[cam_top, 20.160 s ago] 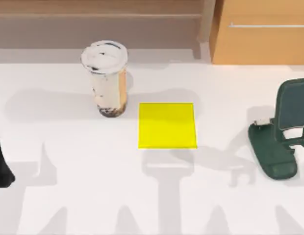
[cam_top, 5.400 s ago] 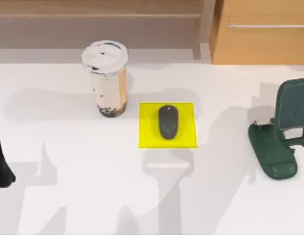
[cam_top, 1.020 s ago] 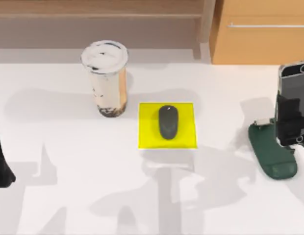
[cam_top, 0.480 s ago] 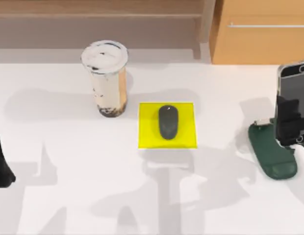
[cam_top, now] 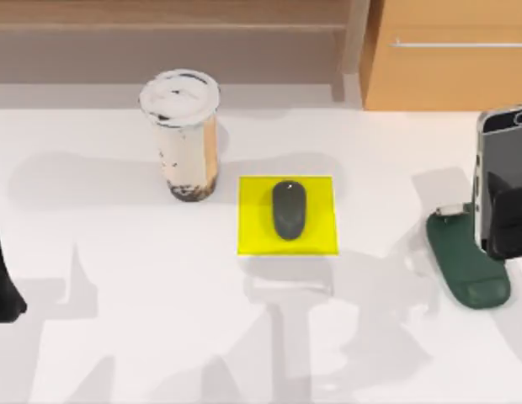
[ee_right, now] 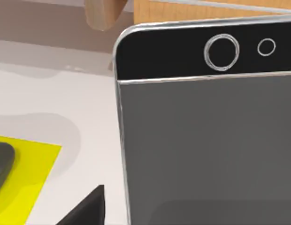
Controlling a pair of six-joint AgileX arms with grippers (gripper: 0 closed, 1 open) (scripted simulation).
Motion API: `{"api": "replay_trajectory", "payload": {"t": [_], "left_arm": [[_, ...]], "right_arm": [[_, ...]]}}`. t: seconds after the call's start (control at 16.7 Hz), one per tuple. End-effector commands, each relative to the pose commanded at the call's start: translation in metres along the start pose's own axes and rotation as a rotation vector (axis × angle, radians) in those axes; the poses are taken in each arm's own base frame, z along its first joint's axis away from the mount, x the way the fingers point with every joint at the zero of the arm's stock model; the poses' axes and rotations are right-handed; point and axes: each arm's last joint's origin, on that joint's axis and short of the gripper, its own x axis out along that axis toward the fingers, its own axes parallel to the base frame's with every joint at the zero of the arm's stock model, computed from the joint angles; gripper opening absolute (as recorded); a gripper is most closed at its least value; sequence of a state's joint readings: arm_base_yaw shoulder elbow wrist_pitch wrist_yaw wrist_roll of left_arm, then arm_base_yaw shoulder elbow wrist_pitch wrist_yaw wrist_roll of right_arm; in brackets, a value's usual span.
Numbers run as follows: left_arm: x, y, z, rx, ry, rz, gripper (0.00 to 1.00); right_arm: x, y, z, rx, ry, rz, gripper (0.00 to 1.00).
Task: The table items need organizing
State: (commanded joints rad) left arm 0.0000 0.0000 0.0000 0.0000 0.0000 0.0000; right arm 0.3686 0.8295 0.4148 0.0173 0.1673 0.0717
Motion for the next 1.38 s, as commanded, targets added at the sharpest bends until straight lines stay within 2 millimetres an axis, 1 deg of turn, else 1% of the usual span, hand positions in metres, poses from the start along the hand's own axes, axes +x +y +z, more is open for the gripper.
{"api": "replay_trajectory", "payload": {"t": [0.18, 0.3, 0.72, 0.84, 1.02, 1.2, 1.38], "left_arm": [[0.000, 0.000, 0.000, 0.000, 0.000, 0.000, 1.00], [0.000, 0.000, 0.000, 0.000, 0.000, 0.000, 1.00], [0.000, 0.000, 0.000, 0.000, 0.000, 0.000, 1.00], [0.000, 0.000, 0.000, 0.000, 0.000, 0.000, 1.00], [0.000, 0.000, 0.000, 0.000, 0.000, 0.000, 1.00], [0.000, 0.000, 0.000, 0.000, 0.000, 0.000, 1.00], [0.000, 0.000, 0.000, 0.000, 0.000, 0.000, 1.00]], "right_arm": [[-0.001, 0.006, 0.001, -0.006, 0.015, -0.002, 1.00], [0.000, 0.009, -0.001, -0.016, 0.056, -0.005, 1.00], [-0.001, 0.008, -0.003, -0.015, 0.070, -0.016, 1.00], [-0.004, 0.003, -0.005, -0.005, 0.053, -0.025, 1.00], [-0.015, -0.008, -0.012, 0.018, 0.000, -0.048, 1.00], [-0.030, -0.021, -0.024, 0.040, -0.079, -0.073, 1.00], [-0.043, -0.032, -0.041, 0.054, -0.180, -0.105, 1.00]]}}
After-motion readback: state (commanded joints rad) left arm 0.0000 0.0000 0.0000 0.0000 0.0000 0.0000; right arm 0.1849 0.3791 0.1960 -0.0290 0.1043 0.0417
